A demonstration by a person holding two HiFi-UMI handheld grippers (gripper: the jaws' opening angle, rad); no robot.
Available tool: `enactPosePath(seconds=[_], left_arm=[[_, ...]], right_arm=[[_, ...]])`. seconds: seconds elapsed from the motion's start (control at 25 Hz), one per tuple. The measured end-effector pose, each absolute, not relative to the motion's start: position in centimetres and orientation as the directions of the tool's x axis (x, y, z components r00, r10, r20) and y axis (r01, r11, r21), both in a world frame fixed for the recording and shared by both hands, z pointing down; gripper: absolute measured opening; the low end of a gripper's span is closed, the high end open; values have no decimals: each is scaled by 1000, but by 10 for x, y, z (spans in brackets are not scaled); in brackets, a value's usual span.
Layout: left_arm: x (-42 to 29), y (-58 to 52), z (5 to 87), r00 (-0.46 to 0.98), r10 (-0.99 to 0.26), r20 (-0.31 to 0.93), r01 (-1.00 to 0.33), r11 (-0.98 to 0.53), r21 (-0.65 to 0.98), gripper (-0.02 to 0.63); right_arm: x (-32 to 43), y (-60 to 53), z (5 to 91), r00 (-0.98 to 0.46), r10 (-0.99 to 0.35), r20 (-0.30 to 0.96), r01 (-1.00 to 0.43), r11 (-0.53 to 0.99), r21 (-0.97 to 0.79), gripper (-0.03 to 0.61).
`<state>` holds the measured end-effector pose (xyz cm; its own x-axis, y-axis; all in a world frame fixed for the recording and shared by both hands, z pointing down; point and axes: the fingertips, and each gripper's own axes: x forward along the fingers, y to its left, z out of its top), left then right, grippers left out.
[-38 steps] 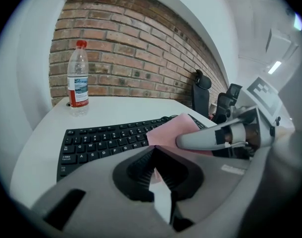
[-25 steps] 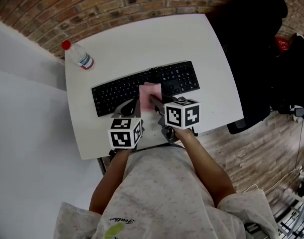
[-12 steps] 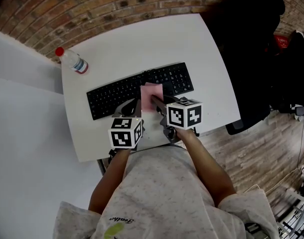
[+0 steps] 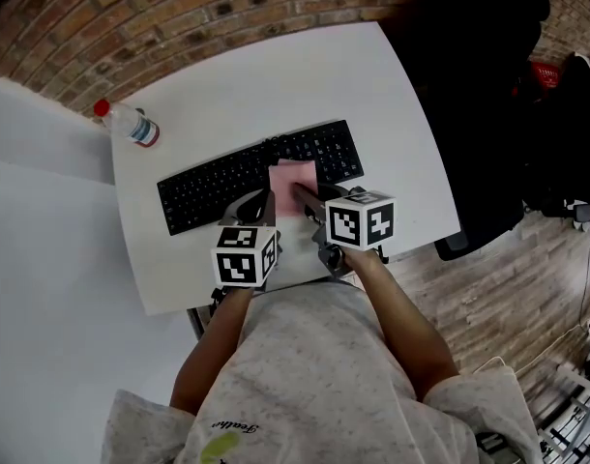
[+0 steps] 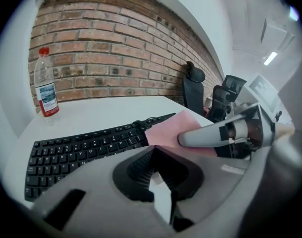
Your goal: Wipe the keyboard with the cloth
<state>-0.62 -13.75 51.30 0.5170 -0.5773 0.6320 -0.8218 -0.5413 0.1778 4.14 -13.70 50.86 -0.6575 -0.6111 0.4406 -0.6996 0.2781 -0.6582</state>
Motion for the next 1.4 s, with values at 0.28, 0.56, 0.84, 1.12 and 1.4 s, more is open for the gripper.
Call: enactPosePath(seconds=[0.28,0.56,0.84,1.12,1.4], left_arm=[[10,-137,515,510,-577,638,-823,-543,166,-8],[35,-137,517,508,-576,641,-823,-544,163,-8],[54,-139,516,501,-580,642,-827,-539,158,-8],[68,-139,518,492,-585,644,-834,-530,156,-8],[85,-140,518,496,-582,644,-830,-536,155,-8]], right_arm=[[61,-139,510,-658,-620,428,-693,274,-667,18],[83,-141,511,-661,-621,421,-687,275,-673,18],[105,-141,515,-662,-617,426,-687,272,-674,18],[127,-143,519,-656,-622,428,-689,262,-676,18],[148,-143,520,-643,-635,428,-695,249,-675,18]])
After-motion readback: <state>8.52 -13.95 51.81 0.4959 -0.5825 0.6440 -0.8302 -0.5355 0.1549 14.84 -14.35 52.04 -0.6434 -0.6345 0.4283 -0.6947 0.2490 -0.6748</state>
